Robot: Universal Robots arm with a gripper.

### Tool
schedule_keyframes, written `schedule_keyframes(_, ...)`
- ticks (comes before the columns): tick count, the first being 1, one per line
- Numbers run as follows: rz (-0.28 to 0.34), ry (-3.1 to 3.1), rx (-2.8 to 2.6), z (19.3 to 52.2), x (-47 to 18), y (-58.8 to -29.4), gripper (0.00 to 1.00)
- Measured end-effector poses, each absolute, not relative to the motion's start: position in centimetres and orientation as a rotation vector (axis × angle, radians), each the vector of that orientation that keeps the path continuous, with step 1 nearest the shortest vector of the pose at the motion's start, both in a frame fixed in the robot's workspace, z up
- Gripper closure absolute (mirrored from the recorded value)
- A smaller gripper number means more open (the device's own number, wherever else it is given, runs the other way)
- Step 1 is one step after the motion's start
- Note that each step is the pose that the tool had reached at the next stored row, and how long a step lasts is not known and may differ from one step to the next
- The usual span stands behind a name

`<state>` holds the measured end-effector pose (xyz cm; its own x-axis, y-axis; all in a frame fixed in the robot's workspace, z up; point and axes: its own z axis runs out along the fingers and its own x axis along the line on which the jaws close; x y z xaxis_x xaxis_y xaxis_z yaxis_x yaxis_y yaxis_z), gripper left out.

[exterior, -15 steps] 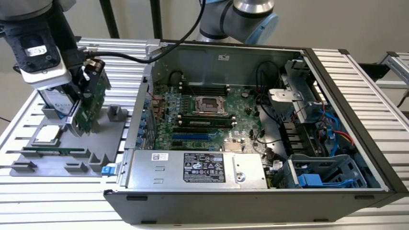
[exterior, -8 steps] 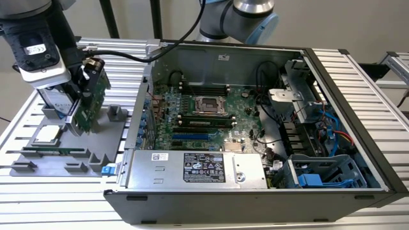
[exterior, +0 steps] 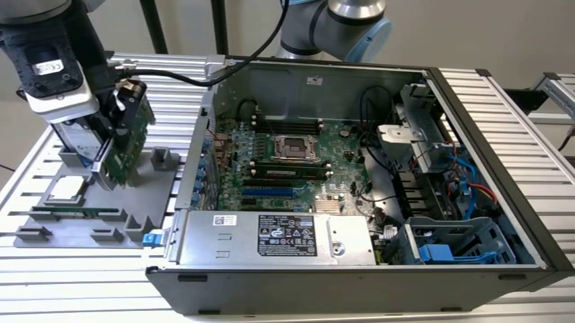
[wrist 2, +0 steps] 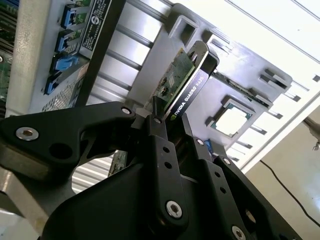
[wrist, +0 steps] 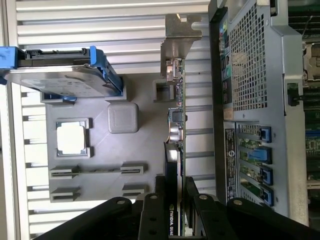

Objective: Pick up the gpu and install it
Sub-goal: 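Pick up the gpu and move the gpu toward the slot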

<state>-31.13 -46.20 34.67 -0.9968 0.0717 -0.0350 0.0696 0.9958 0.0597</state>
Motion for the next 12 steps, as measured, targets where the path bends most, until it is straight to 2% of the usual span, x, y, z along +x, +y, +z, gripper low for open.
schedule_keyframes(12, 0.091, 3.101, 0.11, 35.52, -31.12, -46.2, 1.0)
